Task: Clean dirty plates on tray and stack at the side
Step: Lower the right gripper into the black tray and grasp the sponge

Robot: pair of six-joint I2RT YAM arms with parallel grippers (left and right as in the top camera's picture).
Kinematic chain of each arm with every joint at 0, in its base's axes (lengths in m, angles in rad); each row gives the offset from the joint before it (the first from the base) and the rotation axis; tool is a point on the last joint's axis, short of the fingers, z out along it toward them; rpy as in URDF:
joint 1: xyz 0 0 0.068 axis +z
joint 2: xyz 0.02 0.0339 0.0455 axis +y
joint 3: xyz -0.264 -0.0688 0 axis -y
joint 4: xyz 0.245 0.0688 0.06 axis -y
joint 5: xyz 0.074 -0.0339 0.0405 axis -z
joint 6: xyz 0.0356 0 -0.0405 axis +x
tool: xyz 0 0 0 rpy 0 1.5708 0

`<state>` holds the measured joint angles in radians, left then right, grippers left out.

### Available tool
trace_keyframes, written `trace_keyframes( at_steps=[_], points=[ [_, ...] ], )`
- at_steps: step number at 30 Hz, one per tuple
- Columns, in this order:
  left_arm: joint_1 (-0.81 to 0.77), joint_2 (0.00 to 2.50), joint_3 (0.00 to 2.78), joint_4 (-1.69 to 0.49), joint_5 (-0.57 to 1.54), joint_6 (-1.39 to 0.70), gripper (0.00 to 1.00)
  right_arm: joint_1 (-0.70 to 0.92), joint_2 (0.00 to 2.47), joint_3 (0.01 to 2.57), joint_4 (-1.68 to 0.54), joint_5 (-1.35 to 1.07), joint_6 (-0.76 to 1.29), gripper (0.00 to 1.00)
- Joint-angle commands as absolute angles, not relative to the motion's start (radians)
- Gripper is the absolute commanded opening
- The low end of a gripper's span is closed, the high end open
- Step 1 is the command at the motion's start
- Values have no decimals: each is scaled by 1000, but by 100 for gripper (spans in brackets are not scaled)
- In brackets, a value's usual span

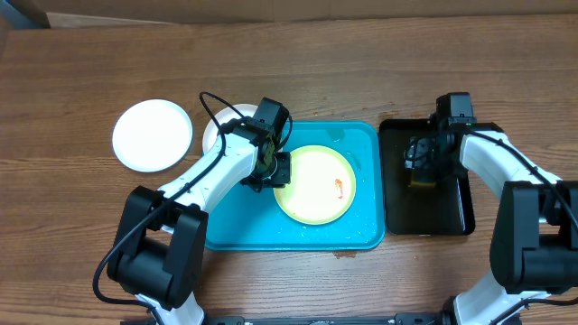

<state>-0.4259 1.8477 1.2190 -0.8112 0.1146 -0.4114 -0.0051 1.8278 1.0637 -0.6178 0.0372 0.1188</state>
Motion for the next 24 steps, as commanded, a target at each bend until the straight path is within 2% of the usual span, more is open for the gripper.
trace_keyframes(
  at_steps=[1,2,3,4,5,6,7,8,12,14,15,16,17,18,19,20,22,23,24],
  points=[
    [-433,1844,1213,-811,104,-397,28,-4,1814,1047,-603,51,127,28],
    [-433,1844,1213,-811,104,-397,28,-4,1814,1047,-605,51,127,17],
    [-433,1844,1213,-811,104,-397,29,-4,1814,1047,-607,51,127,13],
    [-433,1844,1213,-811,104,-397,29,-4,1814,1047,-609,51,127,16],
    [-433,1844,1213,-812,104,-397,28,-4,1814,1047,-605,51,128,47],
    [-433,1844,1213,-812,104,-397,29,-4,1814,1047,-600,51,127,63],
    [-433,1844,1213,-812,104,-397,29,-4,1814,1047,-586,51,127,73],
    [-433,1844,1213,-813,104,-397,30,-4,1814,1047,-570,51,127,78],
    [-433,1844,1213,-815,104,-397,30,-4,1814,1047,-506,51,127,78],
    [-433,1844,1213,-815,104,-397,31,-4,1814,1047,-490,51,127,72],
    [-433,1844,1213,-815,104,-397,31,-4,1814,1047,-488,51,128,62],
    [-433,1844,1213,-815,104,-397,31,-4,1814,1047,-491,51,128,39],
    [-433,1844,1213,-815,104,-397,31,-4,1814,1047,-494,51,127,23],
    [-433,1844,1213,-815,104,-397,31,-4,1814,1047,-496,51,128,11],
    [-433,1844,1213,-815,104,-397,31,-4,1814,1047,-498,50,127,10],
    [-433,1844,1213,-815,104,-397,31,-4,1814,1047,-497,51,127,15],
    [-433,1844,1213,-814,104,-397,31,-4,1814,1047,-486,51,128,67],
    [-433,1844,1213,-814,104,-397,33,-4,1814,1047,-478,51,128,75],
    [-433,1844,1213,-814,104,-397,34,-4,1814,1047,-469,51,128,79]
  ],
)
